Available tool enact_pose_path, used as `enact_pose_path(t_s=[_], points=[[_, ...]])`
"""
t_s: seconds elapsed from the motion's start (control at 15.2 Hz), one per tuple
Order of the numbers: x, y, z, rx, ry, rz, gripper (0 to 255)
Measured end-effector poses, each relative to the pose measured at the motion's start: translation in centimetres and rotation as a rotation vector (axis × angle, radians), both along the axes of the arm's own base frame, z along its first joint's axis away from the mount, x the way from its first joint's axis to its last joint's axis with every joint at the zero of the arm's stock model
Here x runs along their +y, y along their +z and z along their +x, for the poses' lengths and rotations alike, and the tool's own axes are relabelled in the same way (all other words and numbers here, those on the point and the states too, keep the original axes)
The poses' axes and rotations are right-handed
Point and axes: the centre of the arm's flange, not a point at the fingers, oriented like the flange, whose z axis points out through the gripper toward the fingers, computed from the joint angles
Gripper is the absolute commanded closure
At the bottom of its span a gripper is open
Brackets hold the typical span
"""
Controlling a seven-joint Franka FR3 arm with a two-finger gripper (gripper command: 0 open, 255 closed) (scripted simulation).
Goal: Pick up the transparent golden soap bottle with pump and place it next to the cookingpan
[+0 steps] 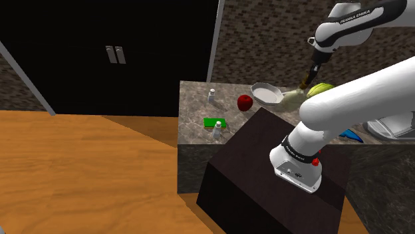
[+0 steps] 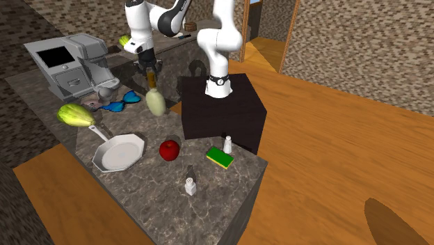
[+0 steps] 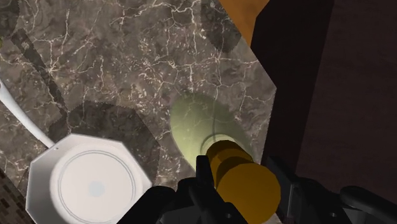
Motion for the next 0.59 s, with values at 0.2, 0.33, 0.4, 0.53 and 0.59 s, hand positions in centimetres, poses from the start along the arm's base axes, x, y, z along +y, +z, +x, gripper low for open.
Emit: enact_pose_path(t_s=[0.2, 0.33, 0.4, 0.53, 0.59], points=[[0.0, -1.6, 0.0, 0.000, 0.000, 0.000, 255], [-0.1, -2.6, 0.1, 0.000, 0.000, 0.000, 255], [0.0, -3.0, 0.1, 0.000, 0.000, 0.000, 255], [0.0, -4.1, -0.1, 0.000, 0.000, 0.000, 255], [0.1, -4.6, 0.0, 0.000, 0.000, 0.000, 255]])
